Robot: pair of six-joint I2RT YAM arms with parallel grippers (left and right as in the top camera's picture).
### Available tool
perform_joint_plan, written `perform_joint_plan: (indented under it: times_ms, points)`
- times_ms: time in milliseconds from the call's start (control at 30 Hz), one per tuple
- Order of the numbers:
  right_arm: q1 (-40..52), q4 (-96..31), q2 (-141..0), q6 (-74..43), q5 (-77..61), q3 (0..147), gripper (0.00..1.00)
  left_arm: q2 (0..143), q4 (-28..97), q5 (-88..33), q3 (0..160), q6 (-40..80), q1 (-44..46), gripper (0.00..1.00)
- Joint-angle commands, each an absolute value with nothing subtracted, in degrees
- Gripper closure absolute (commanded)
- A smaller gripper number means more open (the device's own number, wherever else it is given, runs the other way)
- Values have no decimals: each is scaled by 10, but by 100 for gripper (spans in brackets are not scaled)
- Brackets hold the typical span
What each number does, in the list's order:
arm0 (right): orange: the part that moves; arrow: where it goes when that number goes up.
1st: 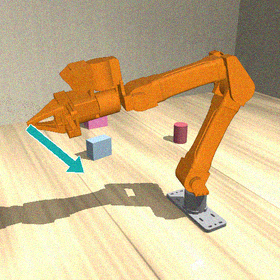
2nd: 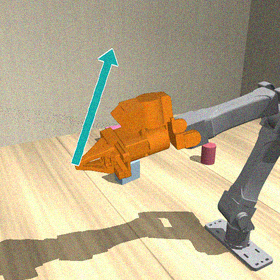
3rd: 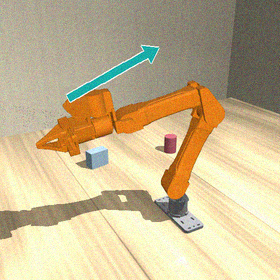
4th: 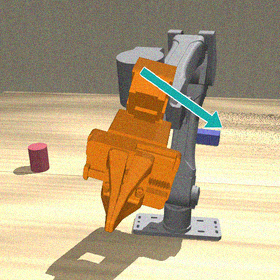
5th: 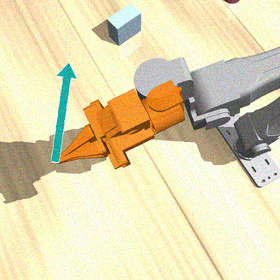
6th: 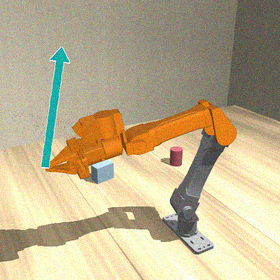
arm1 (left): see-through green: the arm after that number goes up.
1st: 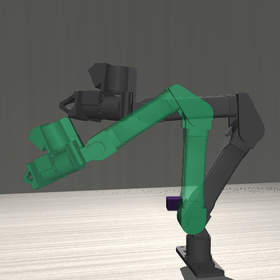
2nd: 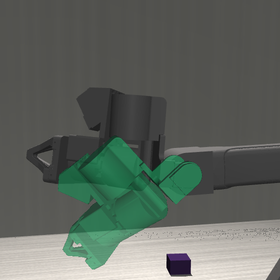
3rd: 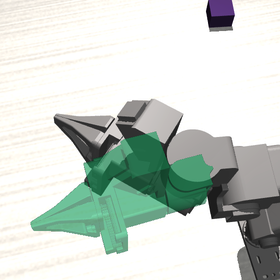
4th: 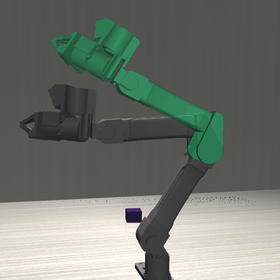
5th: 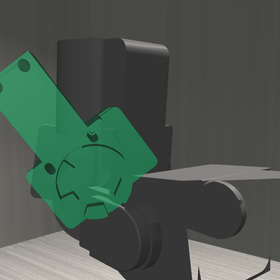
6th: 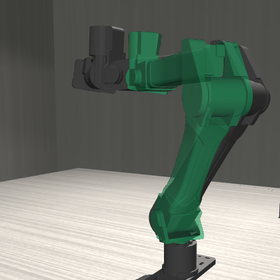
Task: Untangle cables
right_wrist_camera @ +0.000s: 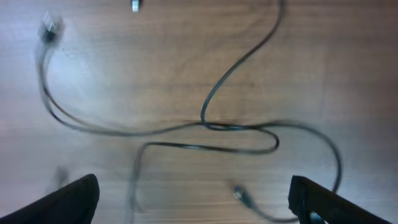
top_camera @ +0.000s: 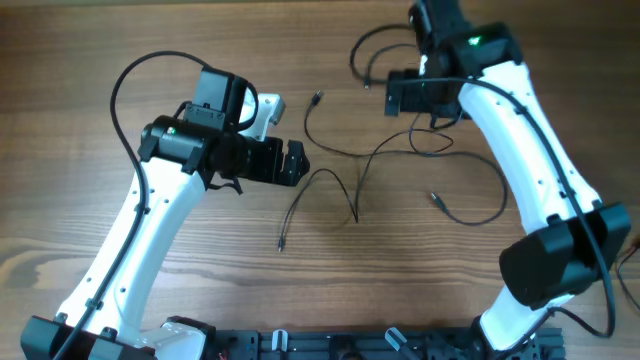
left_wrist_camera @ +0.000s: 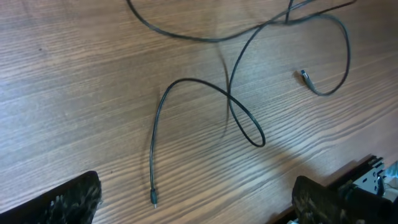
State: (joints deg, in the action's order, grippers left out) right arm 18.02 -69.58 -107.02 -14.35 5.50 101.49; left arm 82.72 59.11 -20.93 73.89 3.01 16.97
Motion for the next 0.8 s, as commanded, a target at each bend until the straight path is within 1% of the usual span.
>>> perform_joint_plan:
  times_ms: [0,67,167,233,333,367,400,433,467,633,733,767]
  points:
    - [179,-661,-1067,121,47,915,0,829,589,-207,741,17,169,0]
    - [179,-622,-1067,218,47,869,0,829,589,-207,741,17,169,0]
    - [179,-575,-1067,323,47,836,2,829,589,-207,741,17,169,0]
    - [179,-541,-1067,362,46,827,3,829,589,-207,741,17,169,0]
    - [179,-491,-1070,375,41,820,11,829,589,-207,741,17,169,0]
    - [179,-484,-1070,376,32,817,20,829,589,-207,741,18,169,0]
    - [179,-481,-1070,375,25,816,33,829,589,-207,741,18,169,0]
    - [179,-478,-1073,375,20,816,86,829,589,-207,741,18,169,0]
    - [179,-478,-1074,368,19,816,96,829,589,-208,741,19,169,0]
    - [179,-500,-1074,340,16,816,96,829,589,-207,741,19,169,0]
    - [179,-503,-1067,301,17,822,96,829,589,-208,741,19,169,0]
    - [179,-504,-1054,271,18,837,96,829,589,-208,741,19,169,0]
